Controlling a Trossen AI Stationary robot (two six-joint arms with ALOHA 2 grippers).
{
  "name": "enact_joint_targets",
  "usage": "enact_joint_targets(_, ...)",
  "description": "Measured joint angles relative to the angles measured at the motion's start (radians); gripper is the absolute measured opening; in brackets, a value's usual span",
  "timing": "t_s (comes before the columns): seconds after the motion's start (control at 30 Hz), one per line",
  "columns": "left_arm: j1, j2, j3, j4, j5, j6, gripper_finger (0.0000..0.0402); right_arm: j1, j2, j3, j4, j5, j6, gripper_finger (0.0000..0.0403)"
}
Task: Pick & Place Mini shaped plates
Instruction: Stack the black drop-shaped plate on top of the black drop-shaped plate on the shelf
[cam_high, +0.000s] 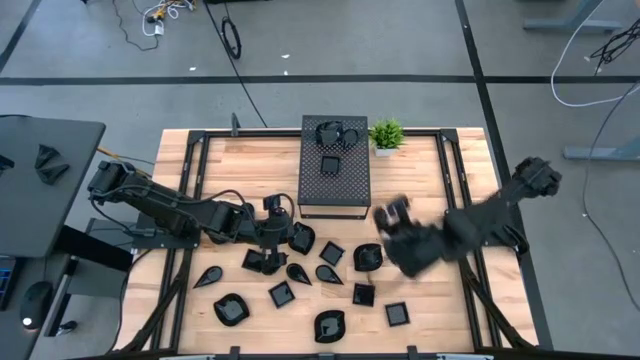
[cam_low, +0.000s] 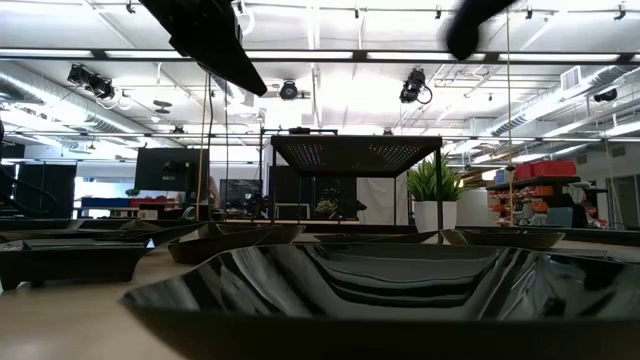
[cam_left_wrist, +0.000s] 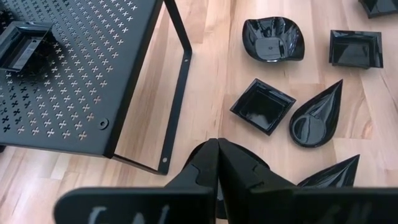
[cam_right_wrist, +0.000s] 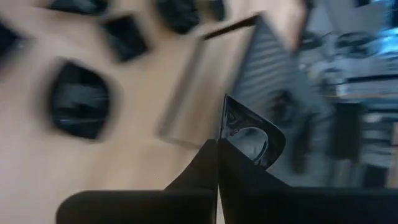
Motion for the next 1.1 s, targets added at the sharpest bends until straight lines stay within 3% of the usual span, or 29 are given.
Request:
enact_joint_targets(0.1, 0.0, 0.0, 0.0, 0.0, 0.0, -0.018, 0.0014, -0.187, 0.002, 0.021, 0.103, -0.019, -0.275, 0.0002)
enact_joint_targets(0.23, 0.0, 0.0, 0.0, 0.001, -0.001, -0.018, 0.0014, -0.442, 0.004, 0.006, 0.294, -0.143, -0.566, 0.0002)
enact_joint_targets(0.4, 0.0, 0.0, 0.0, 0.002, -0.003, -0.021, 0.0014, -0.721, 0.006, -0.049, 0.489, -0.31, -0.769, 0.0002)
enact_joint_targets(0.5, 0.0, 0.0, 0.0, 0.003, -0.006, -0.032, 0.0014, -0.83, 0.025, -0.089, 0.575, -0.411, -0.847, 0.0002)
enact_joint_targets(0.63, 0.0, 0.0, 0.0, 0.004, -0.032, -0.044, 0.0014, -0.915, 0.071, -0.145, 0.666, -0.485, -0.933, 0.0002)
enact_joint_targets(1.1, 0.0, 0.0, 0.0, 0.034, -0.045, -0.045, 0.0014, -1.005, 0.143, -0.187, 0.685, -0.477, -1.021, 0.0005)
